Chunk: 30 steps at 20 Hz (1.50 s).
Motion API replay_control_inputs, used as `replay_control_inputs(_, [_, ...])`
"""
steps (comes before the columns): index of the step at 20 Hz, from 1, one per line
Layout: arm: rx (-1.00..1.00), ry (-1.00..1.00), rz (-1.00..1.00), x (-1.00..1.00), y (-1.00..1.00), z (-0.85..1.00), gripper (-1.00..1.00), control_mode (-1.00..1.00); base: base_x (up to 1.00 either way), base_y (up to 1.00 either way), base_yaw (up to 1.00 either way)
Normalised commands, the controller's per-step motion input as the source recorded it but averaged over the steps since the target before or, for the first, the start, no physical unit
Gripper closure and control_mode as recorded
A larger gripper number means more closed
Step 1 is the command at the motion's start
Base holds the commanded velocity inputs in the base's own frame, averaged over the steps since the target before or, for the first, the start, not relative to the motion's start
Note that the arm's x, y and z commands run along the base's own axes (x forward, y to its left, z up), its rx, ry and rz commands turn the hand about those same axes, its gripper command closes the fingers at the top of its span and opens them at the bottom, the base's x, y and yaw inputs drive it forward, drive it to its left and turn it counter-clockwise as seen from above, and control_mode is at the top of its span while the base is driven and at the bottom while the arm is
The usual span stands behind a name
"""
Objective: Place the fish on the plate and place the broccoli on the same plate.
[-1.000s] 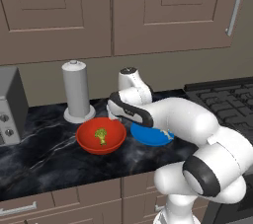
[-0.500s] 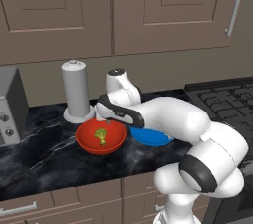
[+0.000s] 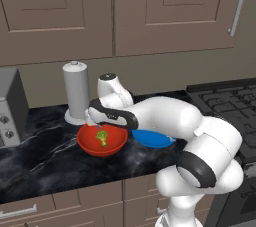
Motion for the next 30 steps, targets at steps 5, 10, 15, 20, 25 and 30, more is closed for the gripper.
replay_control_inputs(5, [0.02, 0.02, 0.06, 0.02, 0.16, -0.25, -1.00, -1.00, 0.00, 0.00, 0.00])
replay_control_inputs(10, [0.03, 0.04, 0.08, 0.00, 0.04, -0.21, -1.00, -1.00, 0.00, 0.00, 0.00])
replay_control_inputs(15, [0.00, 0.01, 0.07, 0.03, 0.05, -0.21, -1.00, -1.00, 0.00, 0.00, 0.00])
replay_control_inputs(20, [0.00, 0.00, 0.04, 0.14, 0.07, -0.18, -1.00, -1.00, 0.00, 0.00, 0.00])
replay_control_inputs(25, [0.00, 0.00, 0.02, 0.12, 0.04, -0.13, -1.00, -1.00, 0.00, 0.00, 0.00])
replay_control_inputs(30, [0.00, 0.00, 0.00, 0.08, 0.04, -0.08, -1.00, -1.00, 0.00, 0.00, 0.00])
